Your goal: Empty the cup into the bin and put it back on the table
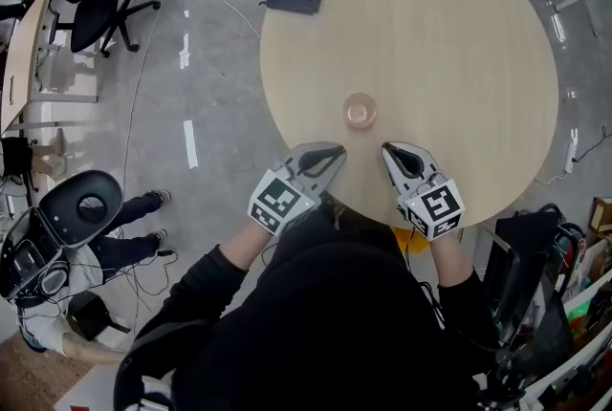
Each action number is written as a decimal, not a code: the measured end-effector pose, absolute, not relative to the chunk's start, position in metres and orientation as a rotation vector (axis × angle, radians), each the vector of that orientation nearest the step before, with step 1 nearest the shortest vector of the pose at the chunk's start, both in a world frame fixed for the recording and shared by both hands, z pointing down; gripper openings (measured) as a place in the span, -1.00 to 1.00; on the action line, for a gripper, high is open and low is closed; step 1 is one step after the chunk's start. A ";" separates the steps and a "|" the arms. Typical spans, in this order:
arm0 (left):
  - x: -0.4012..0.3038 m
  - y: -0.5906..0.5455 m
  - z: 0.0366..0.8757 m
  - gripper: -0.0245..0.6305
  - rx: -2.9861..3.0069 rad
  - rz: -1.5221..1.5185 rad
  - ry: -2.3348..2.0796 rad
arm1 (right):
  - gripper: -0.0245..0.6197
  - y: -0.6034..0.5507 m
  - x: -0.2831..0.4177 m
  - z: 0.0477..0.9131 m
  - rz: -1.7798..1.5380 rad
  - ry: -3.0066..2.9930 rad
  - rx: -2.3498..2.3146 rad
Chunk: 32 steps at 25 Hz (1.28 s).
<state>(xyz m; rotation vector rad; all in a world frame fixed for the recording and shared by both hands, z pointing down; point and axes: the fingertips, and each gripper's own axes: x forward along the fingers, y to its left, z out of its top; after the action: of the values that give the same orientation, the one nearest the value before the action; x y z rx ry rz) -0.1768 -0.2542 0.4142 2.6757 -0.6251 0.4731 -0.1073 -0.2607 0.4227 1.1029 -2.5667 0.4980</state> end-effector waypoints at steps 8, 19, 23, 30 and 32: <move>-0.153 -0.220 0.349 -0.85 2.743 0.343 -0.591 | -0.88 -0.243 -0.110 0.352 0.477 -2.656 1.300; -0.136 -0.214 0.287 -0.85 2.731 0.151 -0.677 | -0.88 -0.225 -0.075 0.285 0.452 -2.668 1.493; -0.142 -0.217 0.279 -0.85 2.722 0.131 -0.689 | -0.88 -0.221 -0.079 0.275 0.440 -2.657 1.529; -0.132 -0.214 0.280 -0.85 2.731 0.103 -0.682 | -0.88 -0.208 -0.078 0.282 0.406 -2.639 1.515; -0.131 -0.213 0.281 -0.85 2.727 0.105 -0.671 | -0.88 -0.208 -0.076 0.283 0.409 -2.631 1.522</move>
<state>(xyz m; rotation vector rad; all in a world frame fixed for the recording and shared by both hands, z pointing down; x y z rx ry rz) -0.1306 -0.2129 0.2815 2.7273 -0.6713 0.1048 -0.0765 -0.2083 0.2827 1.5221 -2.6311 0.4094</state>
